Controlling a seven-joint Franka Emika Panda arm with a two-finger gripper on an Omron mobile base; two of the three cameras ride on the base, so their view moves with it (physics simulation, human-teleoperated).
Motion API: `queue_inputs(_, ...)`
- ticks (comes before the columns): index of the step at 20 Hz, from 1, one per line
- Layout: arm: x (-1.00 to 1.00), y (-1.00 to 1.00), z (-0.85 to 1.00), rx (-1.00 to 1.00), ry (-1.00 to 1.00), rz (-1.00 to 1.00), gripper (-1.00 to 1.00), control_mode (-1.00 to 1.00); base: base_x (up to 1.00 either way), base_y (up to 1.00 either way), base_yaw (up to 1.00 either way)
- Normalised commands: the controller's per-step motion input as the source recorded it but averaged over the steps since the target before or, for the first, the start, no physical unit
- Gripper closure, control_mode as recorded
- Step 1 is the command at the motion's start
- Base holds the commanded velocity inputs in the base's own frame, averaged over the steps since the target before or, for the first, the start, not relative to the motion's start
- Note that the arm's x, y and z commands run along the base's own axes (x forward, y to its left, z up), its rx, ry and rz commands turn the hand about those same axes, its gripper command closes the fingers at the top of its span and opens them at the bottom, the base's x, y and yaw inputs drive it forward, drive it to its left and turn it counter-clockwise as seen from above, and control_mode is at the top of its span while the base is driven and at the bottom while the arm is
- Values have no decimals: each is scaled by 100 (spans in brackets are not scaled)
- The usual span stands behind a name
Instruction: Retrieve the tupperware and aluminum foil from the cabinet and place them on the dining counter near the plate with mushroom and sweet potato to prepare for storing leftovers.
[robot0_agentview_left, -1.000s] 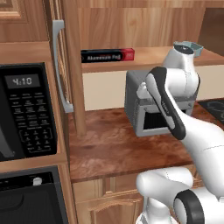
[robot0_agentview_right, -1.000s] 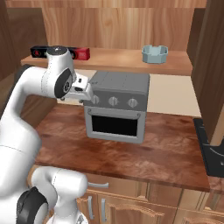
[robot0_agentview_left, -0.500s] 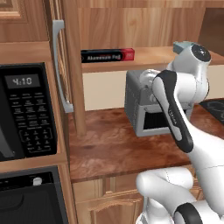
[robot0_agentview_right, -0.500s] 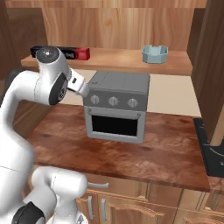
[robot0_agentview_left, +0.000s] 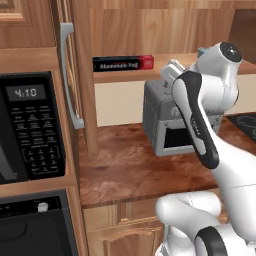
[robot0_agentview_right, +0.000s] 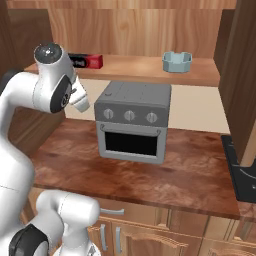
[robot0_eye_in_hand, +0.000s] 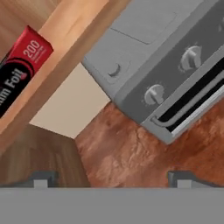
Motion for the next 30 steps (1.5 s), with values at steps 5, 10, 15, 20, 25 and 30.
queue_inputs(5, 0, 1, 4, 54, 4, -24, -100, -100, 0, 0, 0)
queue_inputs(10, 2, 0, 18, 55, 7, -17, -100, -100, 0, 0, 0)
queue_inputs(15, 11, 0, 34, 50, 12, -11, -100, -100, 0, 0, 0)
queue_inputs(20, 9, 0, 26, 44, 14, -8, -100, -100, 0, 0, 0)
queue_inputs(25, 45, -17, 13, 32, 13, -5, -100, -100, 0, 0, 0)
queue_inputs(30, 58, -32, 0, 15, 16, 0, -100, -100, 0, 0, 0)
